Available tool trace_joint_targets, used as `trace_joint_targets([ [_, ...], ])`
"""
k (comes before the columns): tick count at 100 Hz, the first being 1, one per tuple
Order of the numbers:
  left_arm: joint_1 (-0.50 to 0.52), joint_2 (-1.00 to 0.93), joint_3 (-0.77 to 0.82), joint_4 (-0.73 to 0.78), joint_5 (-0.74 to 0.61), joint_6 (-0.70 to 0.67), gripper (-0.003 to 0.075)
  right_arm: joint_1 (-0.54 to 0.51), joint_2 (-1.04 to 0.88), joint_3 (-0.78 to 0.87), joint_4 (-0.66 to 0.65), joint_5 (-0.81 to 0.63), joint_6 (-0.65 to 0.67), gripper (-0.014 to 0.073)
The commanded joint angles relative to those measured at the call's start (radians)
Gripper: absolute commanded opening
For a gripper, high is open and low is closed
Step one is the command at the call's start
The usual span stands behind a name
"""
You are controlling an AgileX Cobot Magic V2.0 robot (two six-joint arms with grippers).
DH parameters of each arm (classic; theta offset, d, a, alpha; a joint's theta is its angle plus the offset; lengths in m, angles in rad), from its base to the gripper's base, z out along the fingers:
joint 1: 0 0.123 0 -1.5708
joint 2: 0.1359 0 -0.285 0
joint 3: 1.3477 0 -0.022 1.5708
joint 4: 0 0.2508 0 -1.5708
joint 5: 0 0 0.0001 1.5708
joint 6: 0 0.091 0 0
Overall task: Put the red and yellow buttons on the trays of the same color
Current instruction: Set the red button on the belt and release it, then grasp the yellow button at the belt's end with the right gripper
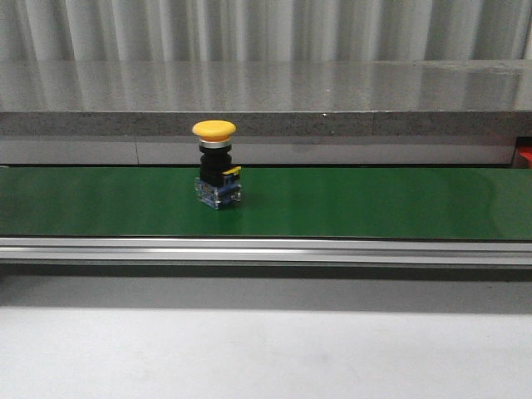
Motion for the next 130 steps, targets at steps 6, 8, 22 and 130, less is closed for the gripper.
trace_joint_targets([
  [6,-0.003,-0.076,-0.057,-0.089,-0.020,0.052,0.0620,0.001,-0.009,-0.025,0.032,-0.048,-0.006,-0.0068],
  [8,-0.003,-0.085,-0.060,-0.096,-0.020,0.063,0.0617,0.001,-0.009,-0.025,0.032,-0.048,-0.006,-0.0068],
  [22,-0.003,-0.201,-0.058,-0.107,-0.036,0.079,0.0617,0.001,-0.009,-0.025,0.032,-0.048,-0.006,-0.0068],
  [130,-0.088,-1.215,0.649,-0.156,-0.229,0.114,-0.0020,0.001,-0.007,-0.025,0.042,-0.092,-0.006,-0.0068],
])
